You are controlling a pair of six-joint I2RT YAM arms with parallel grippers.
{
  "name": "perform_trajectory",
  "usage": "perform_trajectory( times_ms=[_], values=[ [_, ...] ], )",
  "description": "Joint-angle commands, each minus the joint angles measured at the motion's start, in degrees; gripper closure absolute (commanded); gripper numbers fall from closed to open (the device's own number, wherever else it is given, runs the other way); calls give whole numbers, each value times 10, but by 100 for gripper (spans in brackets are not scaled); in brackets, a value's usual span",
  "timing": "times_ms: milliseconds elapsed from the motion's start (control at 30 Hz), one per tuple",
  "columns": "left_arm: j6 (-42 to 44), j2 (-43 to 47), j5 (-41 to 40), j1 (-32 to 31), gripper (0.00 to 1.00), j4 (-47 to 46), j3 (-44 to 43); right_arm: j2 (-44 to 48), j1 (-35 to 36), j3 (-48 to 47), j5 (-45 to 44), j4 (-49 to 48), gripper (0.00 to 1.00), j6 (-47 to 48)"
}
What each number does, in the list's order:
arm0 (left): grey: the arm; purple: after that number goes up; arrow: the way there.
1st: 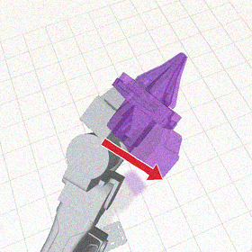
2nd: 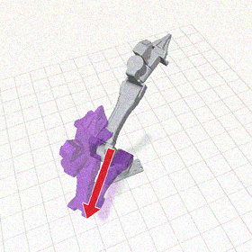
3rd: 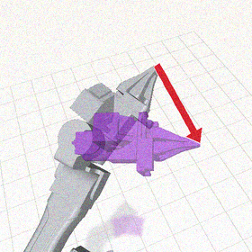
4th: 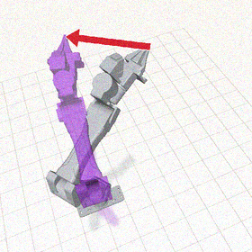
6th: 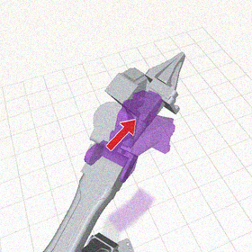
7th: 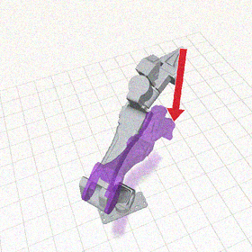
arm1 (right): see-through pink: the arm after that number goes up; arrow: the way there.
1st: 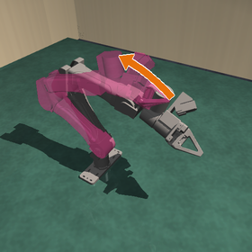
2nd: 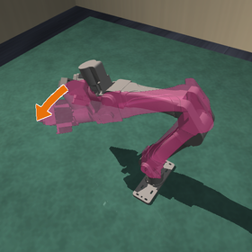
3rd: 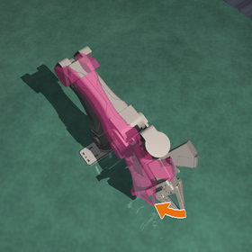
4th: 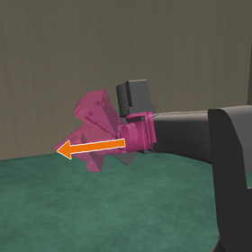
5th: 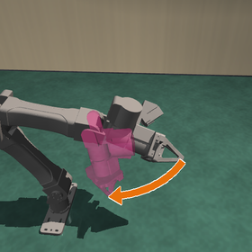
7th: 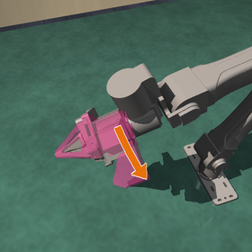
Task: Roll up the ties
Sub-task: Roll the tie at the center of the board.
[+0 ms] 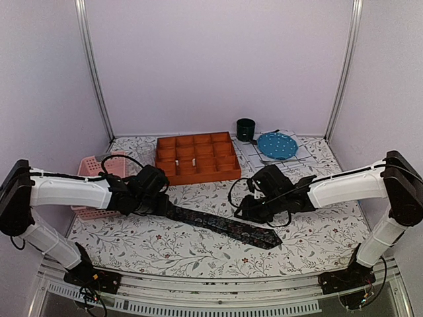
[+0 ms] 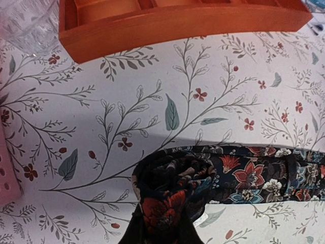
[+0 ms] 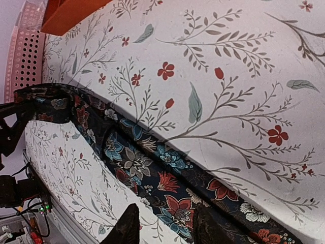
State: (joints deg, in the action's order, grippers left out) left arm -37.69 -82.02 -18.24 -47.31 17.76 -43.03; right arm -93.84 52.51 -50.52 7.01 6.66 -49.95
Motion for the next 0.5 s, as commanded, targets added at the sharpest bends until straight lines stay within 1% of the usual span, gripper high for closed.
perform_trajectory(
  times_ms=[0, 200, 467],
  values=[
    [16, -38, -68, -24, 100, 39, -34, 59, 4, 2, 8, 13, 64, 11],
    [16, -90, -134, -56, 100, 78, -80, 61, 4, 16, 11, -2, 64, 9],
    [20, -133, -169, -105, 100, 107, -121, 54, 5, 24, 6, -13, 63, 13]
  ],
)
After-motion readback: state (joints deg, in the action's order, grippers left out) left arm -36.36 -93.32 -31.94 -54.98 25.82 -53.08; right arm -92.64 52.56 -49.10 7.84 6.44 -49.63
